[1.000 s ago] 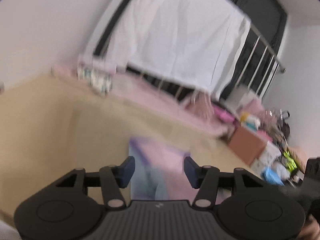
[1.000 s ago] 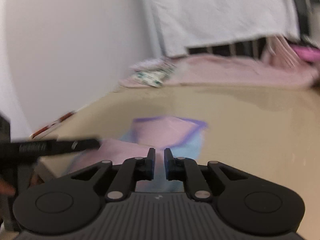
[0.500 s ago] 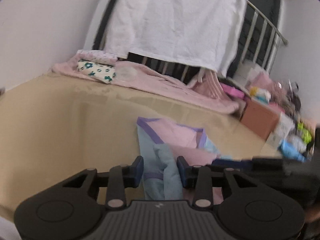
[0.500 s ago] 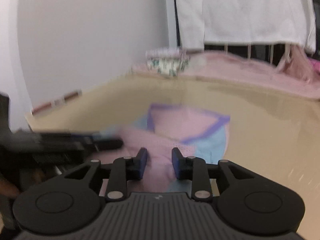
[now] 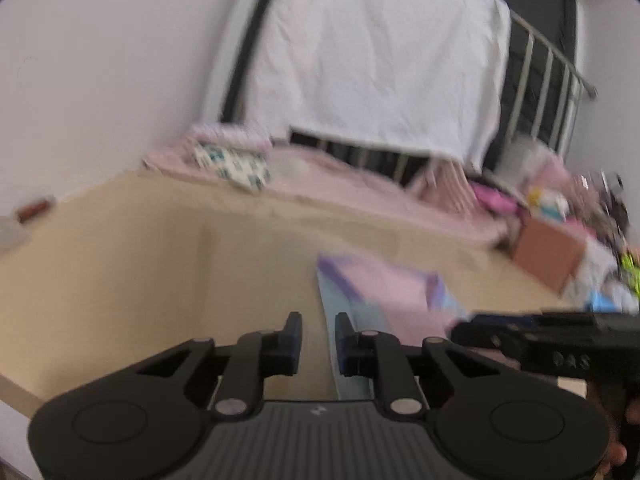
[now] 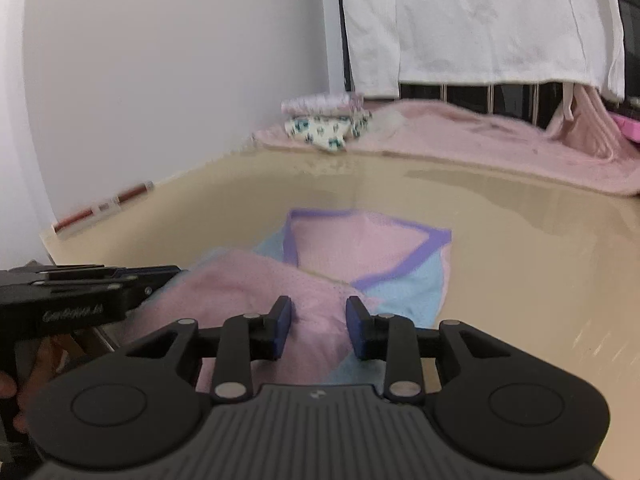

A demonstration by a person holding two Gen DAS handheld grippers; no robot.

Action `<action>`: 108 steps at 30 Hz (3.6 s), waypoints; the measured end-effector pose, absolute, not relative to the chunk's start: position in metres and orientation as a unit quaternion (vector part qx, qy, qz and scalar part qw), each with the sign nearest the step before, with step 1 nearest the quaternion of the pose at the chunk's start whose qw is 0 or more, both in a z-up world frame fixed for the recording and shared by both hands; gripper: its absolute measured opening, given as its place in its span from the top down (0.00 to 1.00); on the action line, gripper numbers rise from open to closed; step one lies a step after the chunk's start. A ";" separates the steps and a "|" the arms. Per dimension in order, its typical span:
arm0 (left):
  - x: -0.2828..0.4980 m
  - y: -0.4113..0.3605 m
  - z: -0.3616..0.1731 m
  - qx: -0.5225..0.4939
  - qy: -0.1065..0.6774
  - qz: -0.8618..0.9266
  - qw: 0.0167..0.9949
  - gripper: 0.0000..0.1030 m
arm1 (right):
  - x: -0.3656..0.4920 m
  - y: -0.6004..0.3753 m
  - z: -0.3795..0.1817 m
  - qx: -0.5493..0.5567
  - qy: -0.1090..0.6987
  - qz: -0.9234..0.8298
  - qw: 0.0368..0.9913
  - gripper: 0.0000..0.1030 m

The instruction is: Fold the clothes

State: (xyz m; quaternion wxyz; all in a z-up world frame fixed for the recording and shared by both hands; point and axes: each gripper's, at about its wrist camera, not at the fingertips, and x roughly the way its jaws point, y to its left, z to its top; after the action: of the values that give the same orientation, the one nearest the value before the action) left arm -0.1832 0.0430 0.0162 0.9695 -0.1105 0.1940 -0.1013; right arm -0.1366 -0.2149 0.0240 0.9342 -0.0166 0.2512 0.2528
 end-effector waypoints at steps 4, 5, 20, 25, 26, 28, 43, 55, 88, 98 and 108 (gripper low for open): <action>-0.185 0.029 0.042 -0.104 0.175 -0.155 0.967 0.74 | -0.119 -0.237 0.048 -0.024 0.232 0.215 0.948 0.59; -0.180 0.020 0.045 -0.102 0.190 -0.168 0.962 0.67 | -0.111 -0.240 0.051 -0.028 0.236 0.211 0.948 0.59; -0.147 -0.022 0.024 -0.051 0.302 -0.131 0.943 0.58 | -0.125 -0.231 0.044 -0.034 0.317 0.281 0.905 0.62; -0.143 -0.030 0.018 -0.019 0.286 -0.144 0.947 0.56 | -0.151 -0.233 0.012 0.003 0.303 0.239 0.922 0.68; -0.139 -0.031 0.017 -0.022 0.283 -0.146 0.948 0.55 | -0.146 -0.235 0.011 0.008 0.302 0.233 0.924 0.68; -0.132 -0.032 0.015 -0.030 0.277 -0.152 0.948 0.55 | -0.136 -0.239 0.011 0.009 0.299 0.221 0.928 0.68; -0.088 0.023 0.070 -0.072 0.262 -0.191 0.943 0.16 | -0.091 -0.275 0.073 0.046 0.273 0.245 0.929 0.72; 0.040 0.012 0.039 -0.071 0.395 -0.198 0.894 0.97 | 0.050 -0.245 0.024 0.021 0.414 0.228 0.881 0.95; -0.148 -0.004 0.014 -0.065 0.264 -0.133 0.953 0.68 | -0.166 -0.236 0.031 -0.062 0.305 0.327 0.892 0.59; -0.171 0.015 0.023 -0.176 0.297 -0.135 0.929 0.36 | -0.162 -0.262 0.024 0.049 0.290 0.241 0.925 0.57; -0.157 0.020 0.018 -0.223 0.314 -0.155 0.910 0.38 | -0.156 -0.253 0.016 0.048 0.296 0.216 0.929 0.57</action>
State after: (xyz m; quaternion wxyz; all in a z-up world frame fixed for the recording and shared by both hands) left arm -0.1568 0.0203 0.0185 0.9098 -0.2229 0.3136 -0.1555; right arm -0.1565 -0.2530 0.0158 0.9292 0.0476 0.2958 0.2163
